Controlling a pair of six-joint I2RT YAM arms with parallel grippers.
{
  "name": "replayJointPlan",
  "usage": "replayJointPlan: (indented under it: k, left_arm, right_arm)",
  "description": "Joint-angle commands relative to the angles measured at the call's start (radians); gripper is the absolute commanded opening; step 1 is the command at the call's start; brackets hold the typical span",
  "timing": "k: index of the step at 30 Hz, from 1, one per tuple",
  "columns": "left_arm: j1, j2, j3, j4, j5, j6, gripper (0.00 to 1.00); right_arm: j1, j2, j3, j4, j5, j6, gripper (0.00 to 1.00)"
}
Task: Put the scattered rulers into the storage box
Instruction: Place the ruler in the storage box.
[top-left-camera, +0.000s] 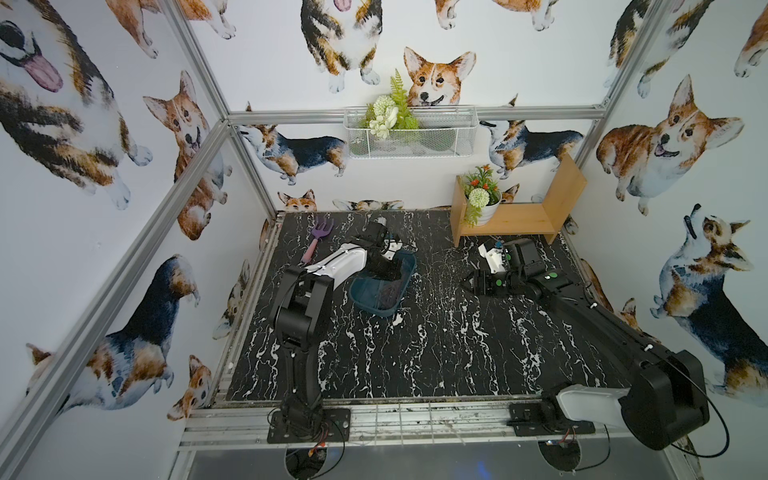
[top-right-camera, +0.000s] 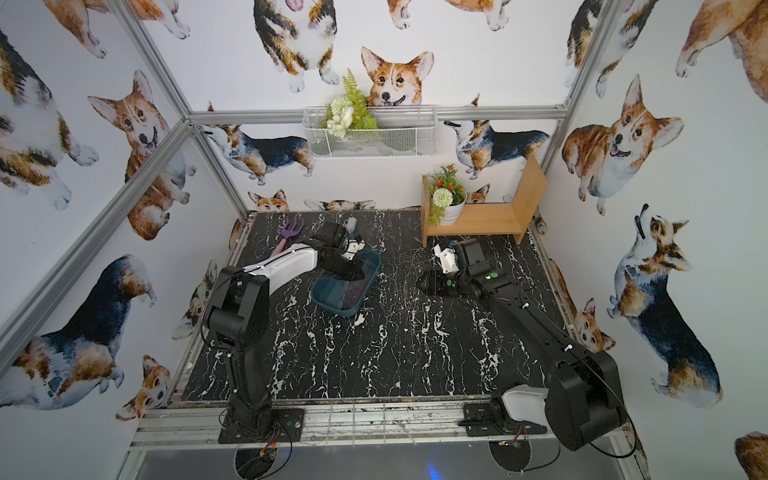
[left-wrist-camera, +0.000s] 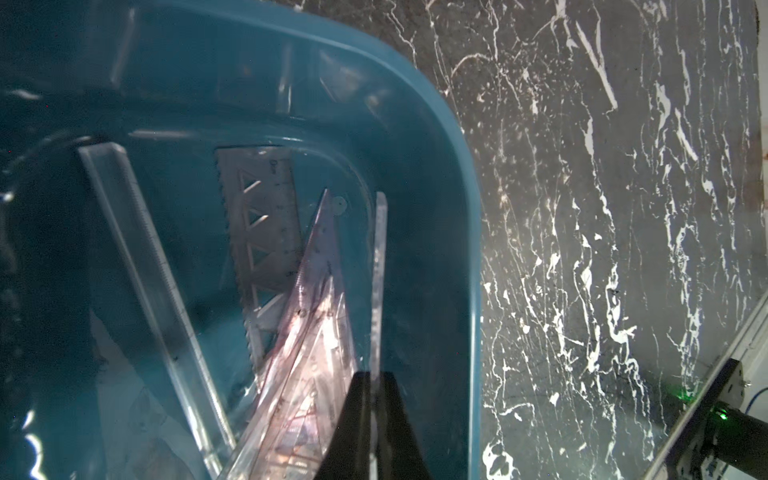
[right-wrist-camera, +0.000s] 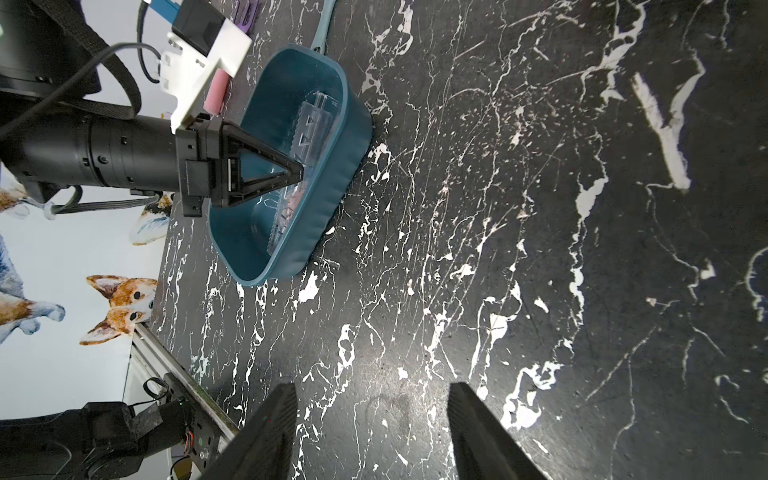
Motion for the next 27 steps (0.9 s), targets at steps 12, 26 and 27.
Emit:
replayJointPlan:
  k: [12,26,27]
  left_arm:
    - [0.020,-0.039,0.023,-0.030,-0.049,-0.022,0.32]
    - [0.035,-0.419,-0.055,0.000,-0.225,-0.044,0.91]
    - [0.034,-0.471,-0.087,0.034,-0.250,-0.050,0.91]
  right_arm:
    - [0.003,0.003,0.011,-0.002,0.047,-0.018,0.67]
    - [0.001,-0.046,0.050,0.079,0.397,-0.029,0.92]
    - [0.002,-0.060,0.057,0.088,0.446,-0.027,0.93]
